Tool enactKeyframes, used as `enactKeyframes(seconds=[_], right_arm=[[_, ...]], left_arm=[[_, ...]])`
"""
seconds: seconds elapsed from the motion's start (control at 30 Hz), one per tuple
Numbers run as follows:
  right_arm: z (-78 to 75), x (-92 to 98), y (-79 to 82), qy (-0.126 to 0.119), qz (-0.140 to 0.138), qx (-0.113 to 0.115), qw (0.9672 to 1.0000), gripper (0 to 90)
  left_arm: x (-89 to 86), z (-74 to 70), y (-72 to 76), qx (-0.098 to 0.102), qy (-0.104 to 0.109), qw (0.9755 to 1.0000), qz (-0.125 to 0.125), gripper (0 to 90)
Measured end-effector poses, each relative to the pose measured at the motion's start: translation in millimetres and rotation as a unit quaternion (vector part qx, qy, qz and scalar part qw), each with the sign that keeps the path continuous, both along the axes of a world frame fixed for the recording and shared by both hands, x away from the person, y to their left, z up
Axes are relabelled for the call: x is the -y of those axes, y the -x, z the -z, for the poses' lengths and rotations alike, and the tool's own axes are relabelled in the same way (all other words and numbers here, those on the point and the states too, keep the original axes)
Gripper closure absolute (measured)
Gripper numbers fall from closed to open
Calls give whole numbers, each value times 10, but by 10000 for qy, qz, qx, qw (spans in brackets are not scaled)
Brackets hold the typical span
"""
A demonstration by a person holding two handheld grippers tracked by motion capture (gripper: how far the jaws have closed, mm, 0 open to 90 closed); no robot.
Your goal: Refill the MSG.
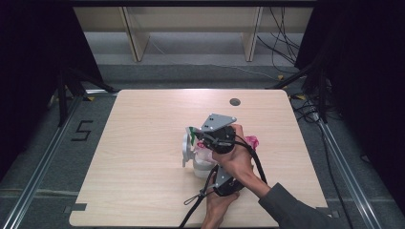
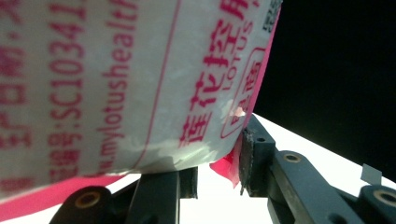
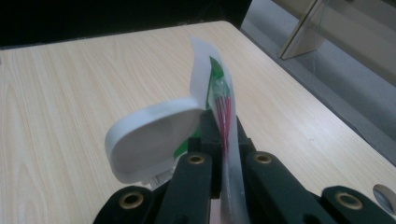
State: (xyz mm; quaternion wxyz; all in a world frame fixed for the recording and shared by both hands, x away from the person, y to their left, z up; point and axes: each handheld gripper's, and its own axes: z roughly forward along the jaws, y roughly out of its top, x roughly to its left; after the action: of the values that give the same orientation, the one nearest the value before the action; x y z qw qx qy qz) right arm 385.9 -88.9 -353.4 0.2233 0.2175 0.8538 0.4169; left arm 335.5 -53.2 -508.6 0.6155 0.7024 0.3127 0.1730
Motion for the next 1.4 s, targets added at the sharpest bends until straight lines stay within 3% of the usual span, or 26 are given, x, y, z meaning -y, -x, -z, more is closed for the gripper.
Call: enactKeyframes(seconds=[0.13, 0.6, 0.67, 0.7, 0.73, 0.77, 0.87, 0.93, 0.97, 1.03, 1.2, 1.23, 1.3, 1.33, 1.37, 1.4], right_arm=[[-22, 16, -12, -133, -37, 43, 9999, 900], [-20, 14, -9, -82, -67, 75, 9999, 900], [-26, 19, -9, -133, -38, 46, 9999, 900], [-29, 27, -20, -151, -60, 79, 9998, 900], [-26, 23, -15, -162, -33, 35, 9999, 900], [-19, 16, -10, -110, -48, 3, 9999, 900], [-26, 6, -12, -120, -45, 57, 9999, 900], [-28, 4, -3, -170, 2, -24, 9999, 900], [-18, -4, -11, -93, -59, 42, 9999, 900], [-18, -14, -9, -75, -65, 52, 9999, 900], [-22, -10, -15, -93, -74, 51, 9999, 900], [-22, -12, -16, -89, -66, 52, 9999, 900], [-28, -11, -15, -56, -65, 17, 10000, 900], [-24, -16, -16, -69, -64, 34, 9999, 900], [-29, -15, -17, -54, -59, 24, 10000, 900], [-34, -15, -20, -32, -62, 29, 10000, 900]], left_arm=[[-3, -4, 3, -7, 50, 10000, -57, 712], [-1, -5, 2, 19, 5, 10000, -48, 715], [10, -7, 4, 1, 108, 9999, -49, 715], [116, -6, 31, -122, 867, 9961, -79, 715], [7, -4, 6, -4, 55, 10000, -55, 715], [0, -2, 3, 15, 8, 10000, -50, 715], [-3, -14, 2, 16, 58, 10000, 1, 715], [-6, -10, 2, 18, 19, 10000, -20, 715], [-8, -8, -12, 40, -9, 9999, 133, 715], [-10, -14, -1, 20, 20, 10000, -31, 716], [-10, -14, -4, 24, 6, 10000, -38, 716], [-7, -14, -16, 49, 9, 9999, 108, 716], [-5, -14, -1, 26, 36, 10000, -25, 716], [79, -11, 9, -44, 553, 9984, -85, 716], [80, -19, 13, -70, 526, 9986, -54, 716], [41, -25, 7, 1, 207, 9998, 25, 716]])
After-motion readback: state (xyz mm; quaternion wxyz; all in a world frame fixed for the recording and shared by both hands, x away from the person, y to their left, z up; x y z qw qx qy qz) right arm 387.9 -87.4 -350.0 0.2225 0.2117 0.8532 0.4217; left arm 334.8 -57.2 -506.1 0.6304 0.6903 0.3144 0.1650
